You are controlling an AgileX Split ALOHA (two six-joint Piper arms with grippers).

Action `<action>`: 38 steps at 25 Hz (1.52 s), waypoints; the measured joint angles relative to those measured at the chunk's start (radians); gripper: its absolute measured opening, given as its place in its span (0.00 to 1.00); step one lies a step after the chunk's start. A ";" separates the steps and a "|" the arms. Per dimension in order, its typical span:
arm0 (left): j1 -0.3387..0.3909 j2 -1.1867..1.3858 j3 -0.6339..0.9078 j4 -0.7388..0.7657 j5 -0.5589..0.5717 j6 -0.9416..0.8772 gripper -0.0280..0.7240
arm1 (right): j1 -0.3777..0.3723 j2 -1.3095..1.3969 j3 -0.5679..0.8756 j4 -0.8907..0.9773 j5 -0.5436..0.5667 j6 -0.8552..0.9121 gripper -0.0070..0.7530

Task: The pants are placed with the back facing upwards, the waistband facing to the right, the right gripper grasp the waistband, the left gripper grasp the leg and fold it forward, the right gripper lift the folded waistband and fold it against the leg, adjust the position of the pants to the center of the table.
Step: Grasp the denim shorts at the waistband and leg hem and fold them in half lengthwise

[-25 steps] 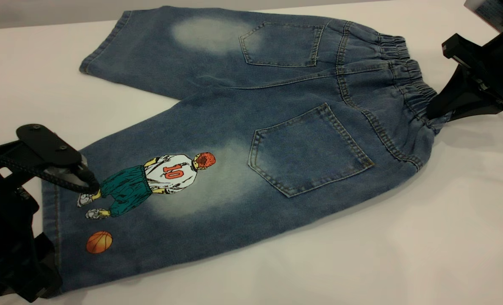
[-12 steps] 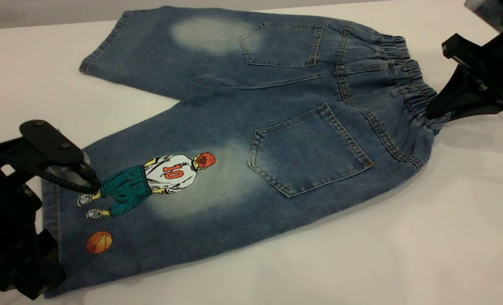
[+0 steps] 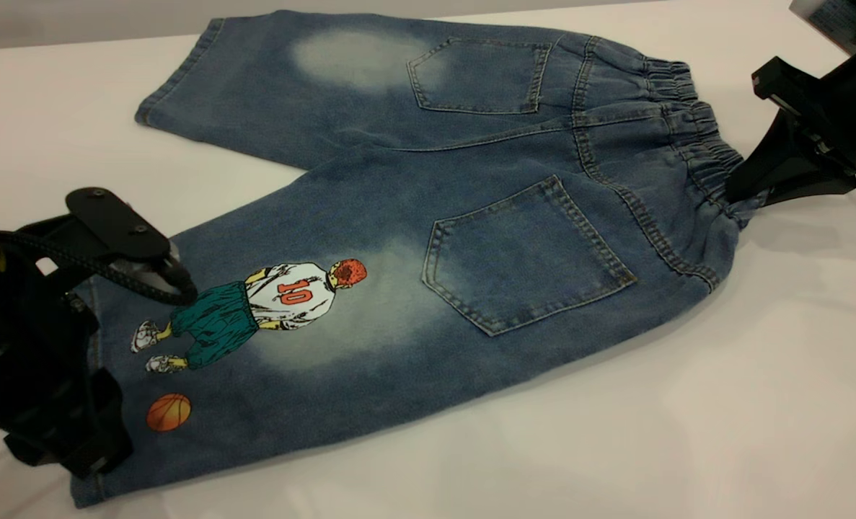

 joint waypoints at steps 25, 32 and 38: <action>-0.080 0.083 -0.003 -0.012 0.010 0.025 0.42 | 0.000 0.000 0.000 0.001 0.000 0.000 0.06; -0.079 0.084 -0.003 0.004 0.015 0.019 0.14 | 0.000 0.000 0.000 0.005 0.018 0.000 0.06; -0.080 0.037 0.002 0.006 0.048 0.000 0.14 | 0.000 -0.021 0.000 0.023 0.080 -0.035 0.06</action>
